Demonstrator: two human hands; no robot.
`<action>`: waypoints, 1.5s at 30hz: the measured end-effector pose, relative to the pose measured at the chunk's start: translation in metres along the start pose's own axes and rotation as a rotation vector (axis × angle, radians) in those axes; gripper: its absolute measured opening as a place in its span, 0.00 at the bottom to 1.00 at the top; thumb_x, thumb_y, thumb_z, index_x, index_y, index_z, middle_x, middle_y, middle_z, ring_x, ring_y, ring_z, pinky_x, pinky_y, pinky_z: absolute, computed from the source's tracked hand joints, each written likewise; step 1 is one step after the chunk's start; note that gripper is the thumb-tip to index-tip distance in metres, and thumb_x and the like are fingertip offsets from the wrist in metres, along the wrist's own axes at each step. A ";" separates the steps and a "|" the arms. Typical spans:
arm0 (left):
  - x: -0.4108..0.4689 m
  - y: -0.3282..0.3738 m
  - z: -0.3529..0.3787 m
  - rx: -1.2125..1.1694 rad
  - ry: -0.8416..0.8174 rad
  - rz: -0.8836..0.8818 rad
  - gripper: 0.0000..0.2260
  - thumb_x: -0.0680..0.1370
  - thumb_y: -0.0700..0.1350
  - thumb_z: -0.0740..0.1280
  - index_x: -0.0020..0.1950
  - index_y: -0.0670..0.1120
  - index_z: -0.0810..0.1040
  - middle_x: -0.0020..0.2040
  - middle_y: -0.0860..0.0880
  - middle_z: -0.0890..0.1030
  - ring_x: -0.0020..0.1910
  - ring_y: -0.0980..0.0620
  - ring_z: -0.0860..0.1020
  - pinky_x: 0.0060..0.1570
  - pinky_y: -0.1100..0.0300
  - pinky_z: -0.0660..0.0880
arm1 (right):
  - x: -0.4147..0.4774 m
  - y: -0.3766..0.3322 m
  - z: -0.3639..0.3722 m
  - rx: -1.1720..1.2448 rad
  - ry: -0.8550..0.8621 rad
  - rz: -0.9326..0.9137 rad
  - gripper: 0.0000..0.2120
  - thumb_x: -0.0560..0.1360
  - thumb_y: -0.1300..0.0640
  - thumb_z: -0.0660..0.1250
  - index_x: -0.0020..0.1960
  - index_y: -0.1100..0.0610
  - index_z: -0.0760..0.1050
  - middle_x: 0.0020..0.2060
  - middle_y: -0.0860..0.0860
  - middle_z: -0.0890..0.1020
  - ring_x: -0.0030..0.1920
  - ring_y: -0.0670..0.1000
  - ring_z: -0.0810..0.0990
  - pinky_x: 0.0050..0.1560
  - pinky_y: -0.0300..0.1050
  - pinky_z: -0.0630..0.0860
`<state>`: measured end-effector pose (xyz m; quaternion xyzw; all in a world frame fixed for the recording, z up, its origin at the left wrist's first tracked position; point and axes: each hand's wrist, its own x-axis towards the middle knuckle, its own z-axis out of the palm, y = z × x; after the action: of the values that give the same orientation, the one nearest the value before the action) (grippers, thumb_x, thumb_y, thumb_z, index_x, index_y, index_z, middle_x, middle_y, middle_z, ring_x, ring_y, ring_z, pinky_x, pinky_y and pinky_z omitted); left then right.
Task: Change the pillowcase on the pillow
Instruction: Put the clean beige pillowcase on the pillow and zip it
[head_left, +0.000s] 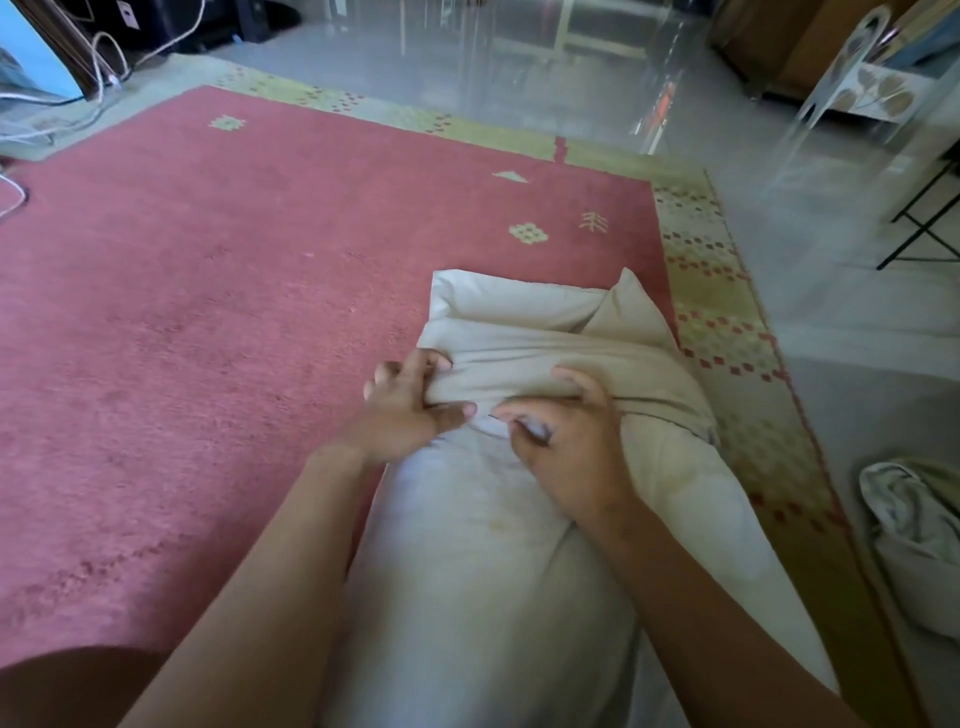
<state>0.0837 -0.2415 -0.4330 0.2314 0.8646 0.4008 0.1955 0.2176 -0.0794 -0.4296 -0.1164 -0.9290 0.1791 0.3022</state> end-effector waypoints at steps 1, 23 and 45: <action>-0.001 0.002 0.008 0.037 0.012 -0.016 0.23 0.73 0.59 0.73 0.64 0.59 0.68 0.61 0.49 0.65 0.61 0.48 0.61 0.63 0.56 0.61 | 0.002 0.005 -0.005 -0.035 0.050 0.006 0.10 0.69 0.50 0.70 0.49 0.41 0.83 0.38 0.40 0.84 0.66 0.52 0.69 0.68 0.53 0.63; -0.008 0.022 0.038 0.325 0.082 0.246 0.18 0.80 0.68 0.52 0.45 0.58 0.72 0.41 0.61 0.77 0.55 0.56 0.65 0.56 0.51 0.58 | -0.012 0.058 -0.050 0.184 -0.264 0.115 0.15 0.75 0.39 0.64 0.45 0.50 0.80 0.38 0.42 0.83 0.41 0.41 0.81 0.47 0.45 0.77; -0.034 0.085 0.119 0.575 -0.055 0.550 0.22 0.79 0.65 0.58 0.70 0.59 0.65 0.63 0.56 0.77 0.65 0.50 0.67 0.65 0.51 0.59 | -0.048 0.174 -0.068 0.054 -0.312 0.326 0.08 0.70 0.52 0.65 0.43 0.56 0.77 0.40 0.53 0.76 0.41 0.50 0.74 0.38 0.43 0.62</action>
<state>0.1943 -0.1399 -0.4324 0.5102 0.8418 0.1736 0.0313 0.3150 0.0808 -0.4732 -0.2277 -0.9283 0.2661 0.1250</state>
